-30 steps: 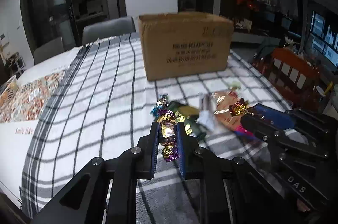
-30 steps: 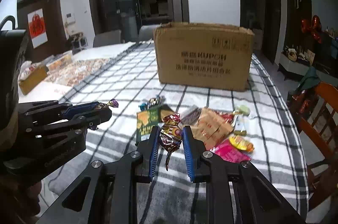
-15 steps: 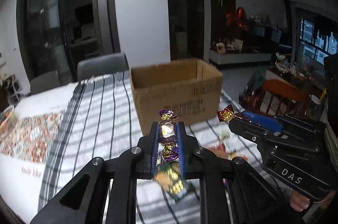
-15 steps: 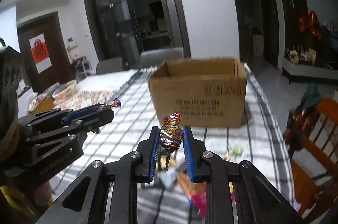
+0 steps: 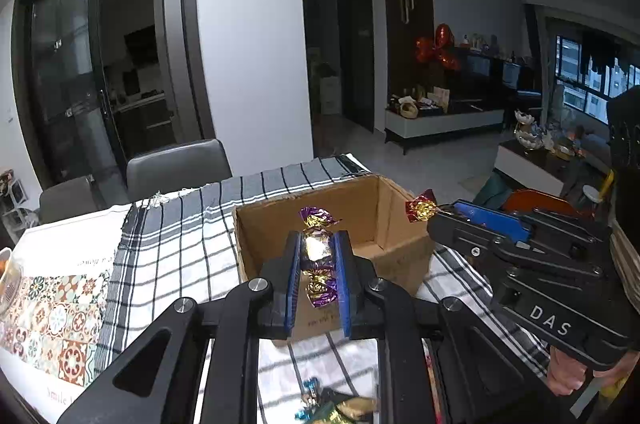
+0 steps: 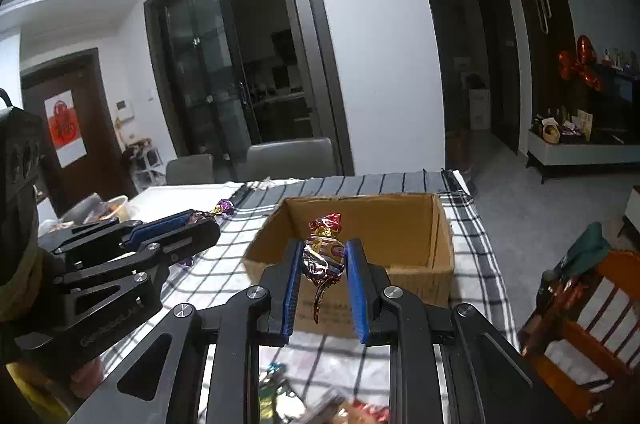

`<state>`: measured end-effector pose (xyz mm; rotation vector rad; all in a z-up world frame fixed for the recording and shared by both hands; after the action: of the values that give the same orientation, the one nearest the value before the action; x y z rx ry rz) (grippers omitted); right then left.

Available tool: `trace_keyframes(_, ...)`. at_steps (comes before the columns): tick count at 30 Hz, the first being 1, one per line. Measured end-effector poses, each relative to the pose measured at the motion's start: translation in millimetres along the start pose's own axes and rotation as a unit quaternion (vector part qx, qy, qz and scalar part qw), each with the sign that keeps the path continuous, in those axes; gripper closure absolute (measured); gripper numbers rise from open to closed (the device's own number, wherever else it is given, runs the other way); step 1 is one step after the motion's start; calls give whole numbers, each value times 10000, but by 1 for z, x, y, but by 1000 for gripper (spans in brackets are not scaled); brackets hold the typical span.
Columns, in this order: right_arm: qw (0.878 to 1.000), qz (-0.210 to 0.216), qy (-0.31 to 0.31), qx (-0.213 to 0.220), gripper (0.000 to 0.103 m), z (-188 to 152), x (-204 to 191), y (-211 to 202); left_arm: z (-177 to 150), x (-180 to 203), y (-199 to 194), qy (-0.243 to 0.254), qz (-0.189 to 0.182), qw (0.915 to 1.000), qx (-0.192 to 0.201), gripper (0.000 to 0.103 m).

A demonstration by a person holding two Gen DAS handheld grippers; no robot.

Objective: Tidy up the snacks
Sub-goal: 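Lift the gold candy with the left tool and carry it over the box, then open the left tool to drop the candy into the box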

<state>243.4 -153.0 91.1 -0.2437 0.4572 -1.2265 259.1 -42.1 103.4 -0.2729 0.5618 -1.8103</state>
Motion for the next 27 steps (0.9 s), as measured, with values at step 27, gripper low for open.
trace_keyframes(27,9958,-457,398,-693,60,8,56,66,10,-10,82,6,27,9984,-563,52)
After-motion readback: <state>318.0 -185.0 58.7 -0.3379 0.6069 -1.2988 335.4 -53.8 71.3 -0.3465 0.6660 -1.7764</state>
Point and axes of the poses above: each gripper's, at about its wrist camera, not at the fingertips, and y roughly the way its jaws point, x to its right, z to its top, the point moved 2 cm from there along y, roughly the way its jaws point, and after that the axes turned 5 degrees about z, right-handed, at the moved point
